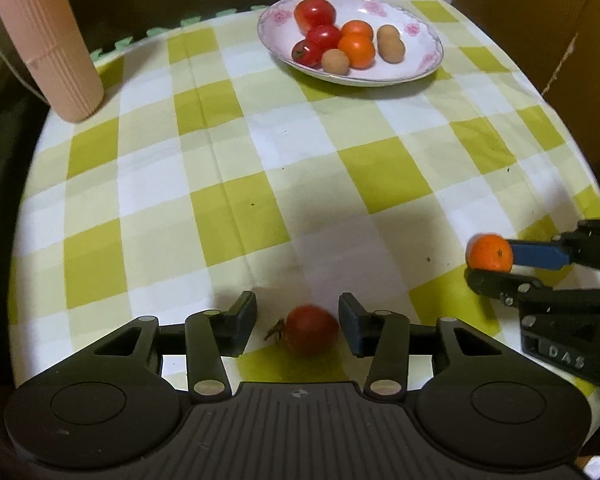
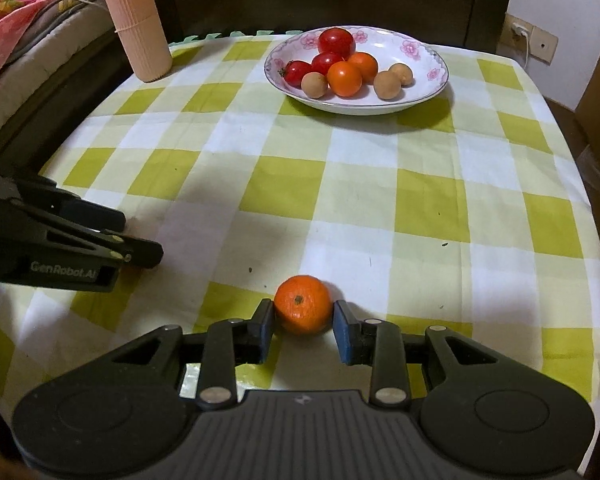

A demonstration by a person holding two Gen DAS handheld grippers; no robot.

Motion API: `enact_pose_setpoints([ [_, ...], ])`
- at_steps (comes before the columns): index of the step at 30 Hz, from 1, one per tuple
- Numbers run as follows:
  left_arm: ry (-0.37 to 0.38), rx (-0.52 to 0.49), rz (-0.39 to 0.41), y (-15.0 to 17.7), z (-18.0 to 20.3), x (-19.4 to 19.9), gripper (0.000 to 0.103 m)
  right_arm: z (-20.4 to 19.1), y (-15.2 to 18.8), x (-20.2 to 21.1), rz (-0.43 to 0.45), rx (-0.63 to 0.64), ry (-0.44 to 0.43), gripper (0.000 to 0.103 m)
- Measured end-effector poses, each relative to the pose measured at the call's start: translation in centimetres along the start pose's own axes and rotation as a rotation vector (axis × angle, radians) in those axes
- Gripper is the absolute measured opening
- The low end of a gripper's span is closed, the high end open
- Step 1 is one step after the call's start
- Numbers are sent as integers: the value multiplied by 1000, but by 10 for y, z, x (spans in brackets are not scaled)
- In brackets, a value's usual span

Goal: Organize fruits
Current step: 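Lift the orange and cherry tomato and carry both toward the white bowl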

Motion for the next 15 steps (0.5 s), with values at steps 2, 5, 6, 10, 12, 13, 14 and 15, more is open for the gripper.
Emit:
enact_pose_setpoints([
  [2, 14, 21, -14, 0, 0, 1, 61, 0, -1, 0, -2, -5, -2, 31],
  [5, 11, 28, -9, 2, 1, 4, 63, -1, -1, 0, -6, -2, 0, 33],
  [6, 15, 39, -12, 3, 0, 5, 64, -1, -1, 0, -7, -2, -1, 33],
  [10, 22, 73, -11, 6, -3, 9, 65, -1, -2, -1, -7, -1, -3, 37],
  [12, 15, 77, -9, 5, -3, 8, 65, -2, -3, -2, -6, -2, -3, 37],
  [13, 13, 75, -11, 4, -2, 7, 64, -1, -4, -2, -5, -5, -4, 37],
  [14, 12, 74, -14, 4, 0, 5, 61, -1, -4, -3, -4, -7, -5, 37],
  [15, 12, 73, -15, 5, 0, 5, 60, 0, -4, -2, -3, -9, -5, 37],
])
Point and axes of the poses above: each gripper's, at about its wrist camera, not at the fingertips, and x roughly against the way its jaws point, z to its right, y to its underside, the point moved 6 cm from there along -x, roughly the way its jaws point, and after that the axes turned 9 degrees about -y, right-handed, at the moved point
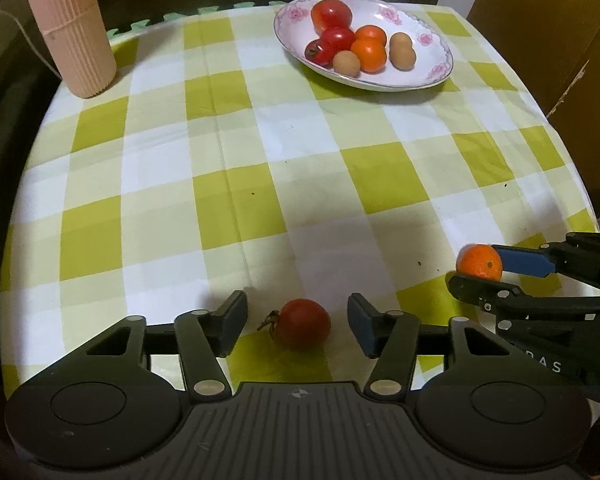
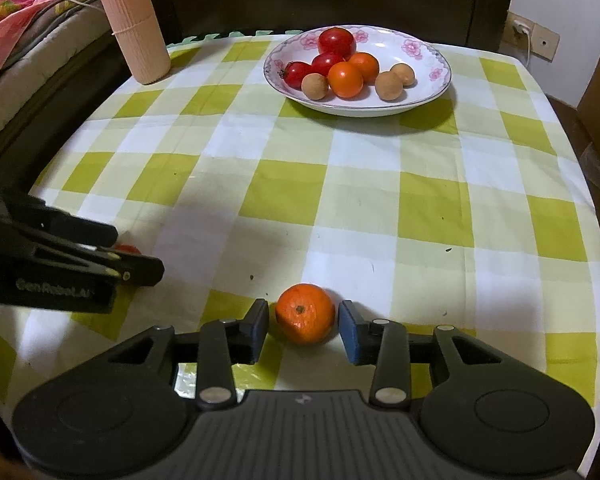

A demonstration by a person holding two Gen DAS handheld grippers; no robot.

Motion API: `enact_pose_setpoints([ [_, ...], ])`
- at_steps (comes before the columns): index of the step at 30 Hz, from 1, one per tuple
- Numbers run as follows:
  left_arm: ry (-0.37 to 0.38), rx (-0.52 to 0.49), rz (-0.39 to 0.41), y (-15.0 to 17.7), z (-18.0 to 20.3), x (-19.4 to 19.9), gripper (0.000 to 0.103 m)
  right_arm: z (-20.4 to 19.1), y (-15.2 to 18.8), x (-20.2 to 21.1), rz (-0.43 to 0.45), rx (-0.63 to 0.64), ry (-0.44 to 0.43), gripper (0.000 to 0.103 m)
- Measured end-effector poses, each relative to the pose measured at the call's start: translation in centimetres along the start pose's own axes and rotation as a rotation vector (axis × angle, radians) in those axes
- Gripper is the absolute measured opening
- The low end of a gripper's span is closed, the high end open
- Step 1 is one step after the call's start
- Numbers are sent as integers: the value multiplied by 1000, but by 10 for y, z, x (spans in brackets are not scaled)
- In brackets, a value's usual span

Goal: Organize fruits
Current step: 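Lift the orange and cherry tomato and carry both toward the white bowl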

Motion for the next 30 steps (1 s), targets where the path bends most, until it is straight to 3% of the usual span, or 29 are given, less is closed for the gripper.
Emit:
enact_pose_setpoints([
  [8, -18, -7, 5, 2, 3, 1, 42, 2, -1, 2, 2, -4, 2, 37],
  [24, -12, -26, 4, 5, 4, 0, 41, -1, 2, 2, -6, 15, 13, 39],
  [27, -18, -37, 7, 6, 4, 0, 41, -2, 3, 2, -13, 23, 23, 30],
  [30, -21, -36, 8, 6, 4, 0, 39, -2, 3, 2, -16, 21, 19, 30],
])
Point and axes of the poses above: each gripper's, at about its wrist camera, not at the fingertips, and x roughly against the way its jaws point, z to its right, y to its underside, the point moved 6 cm from there along -x, roughly the way its jaws point, and after that the axes turned 9 degrees about -y, right-handed, at the moved point
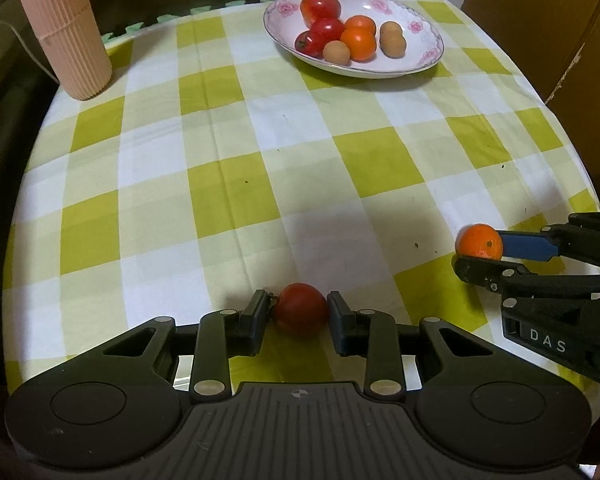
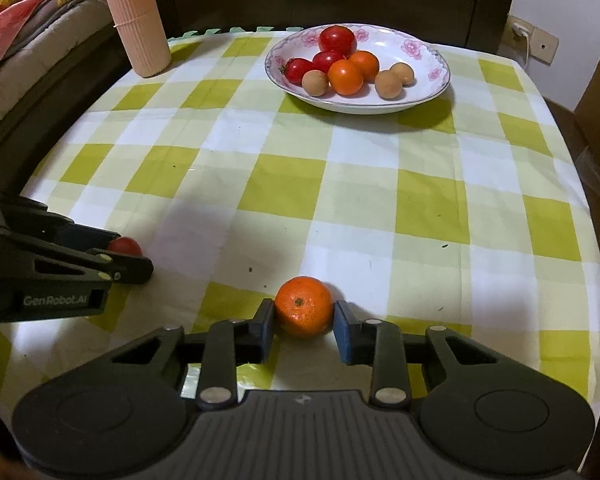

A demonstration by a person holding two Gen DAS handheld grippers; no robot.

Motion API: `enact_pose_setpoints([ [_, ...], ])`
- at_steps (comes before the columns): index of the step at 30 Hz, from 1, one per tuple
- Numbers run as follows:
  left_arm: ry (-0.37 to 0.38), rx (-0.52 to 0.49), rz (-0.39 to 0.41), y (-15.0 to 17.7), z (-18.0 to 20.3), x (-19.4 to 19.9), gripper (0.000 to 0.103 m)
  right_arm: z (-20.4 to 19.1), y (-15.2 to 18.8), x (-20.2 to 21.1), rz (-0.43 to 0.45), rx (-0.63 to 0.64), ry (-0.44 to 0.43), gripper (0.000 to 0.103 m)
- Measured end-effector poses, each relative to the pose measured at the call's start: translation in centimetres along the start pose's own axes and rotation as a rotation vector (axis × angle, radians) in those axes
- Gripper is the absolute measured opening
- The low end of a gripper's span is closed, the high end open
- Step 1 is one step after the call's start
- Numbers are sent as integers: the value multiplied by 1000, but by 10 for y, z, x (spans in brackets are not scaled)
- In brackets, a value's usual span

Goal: Organize fruits
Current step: 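Lift the orange and cherry tomato and carry both toward the white bowl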

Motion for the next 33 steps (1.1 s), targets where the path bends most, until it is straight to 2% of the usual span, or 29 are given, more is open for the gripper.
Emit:
enact_pose_setpoints([
  [5, 4, -1, 8, 0, 1, 2, 39, 0, -2, 2, 12, -4, 3, 30],
  [11, 46, 52, 24, -10, -4, 9, 39, 3, -10, 9, 49, -27, -5, 30],
  [33, 73, 66, 108, -65, 8, 16, 39, 21, -59, 20, 162, -101, -2, 30],
])
Point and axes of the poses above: each gripper's, at about its wrist camera, not at the fingertips, and x roughly against the way its jaws point, z to its right, y to its underside, the point moved 6 cm from there along -x, roughly the way its jaws point, and after that the axes turned 9 degrees about -y, right-handed, at the moved point
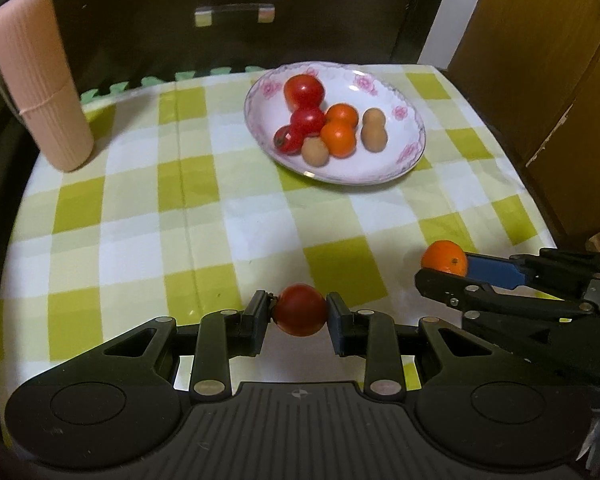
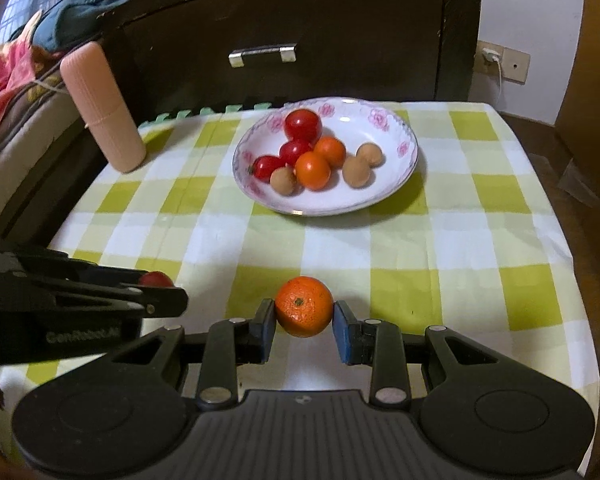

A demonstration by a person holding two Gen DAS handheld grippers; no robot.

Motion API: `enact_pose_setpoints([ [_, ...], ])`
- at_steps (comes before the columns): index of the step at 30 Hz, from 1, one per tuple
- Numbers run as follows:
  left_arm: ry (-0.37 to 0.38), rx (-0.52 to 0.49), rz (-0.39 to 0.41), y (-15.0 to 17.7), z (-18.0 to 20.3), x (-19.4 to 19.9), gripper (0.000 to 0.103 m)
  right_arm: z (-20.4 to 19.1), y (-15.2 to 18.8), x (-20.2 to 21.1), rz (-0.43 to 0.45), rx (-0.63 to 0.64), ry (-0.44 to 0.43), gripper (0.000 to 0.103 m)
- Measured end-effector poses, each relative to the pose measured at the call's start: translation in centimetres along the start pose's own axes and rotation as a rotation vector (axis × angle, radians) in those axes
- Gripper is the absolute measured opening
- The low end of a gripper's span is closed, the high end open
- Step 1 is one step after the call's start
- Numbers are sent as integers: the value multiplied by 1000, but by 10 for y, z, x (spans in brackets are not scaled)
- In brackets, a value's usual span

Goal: Organize fruits
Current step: 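Lift the orange and cherry tomato and carry both toward the white bowl, then lower the held orange and cherry tomato over the bowl with both tools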

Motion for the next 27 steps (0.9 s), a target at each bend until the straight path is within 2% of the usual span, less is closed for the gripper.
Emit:
enact_pose_setpoints([
  [12, 18, 4, 40, -40, 8, -12, 39, 18, -38, -7, 57, -51, 6, 30],
  [27, 7, 5, 63, -90, 13, -42, 40, 45, -82, -36, 98, -76, 32, 30],
])
Point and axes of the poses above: each gripper's, at about its wrist camera, not at the fingertips, and x roughly against the way its jaws point, z to its right, y to its underside, the point moved 6 cm from there along -x, roughly the way its jaws point, and after that the axes turned 9 degrees about -y, right-handed, at the moved point
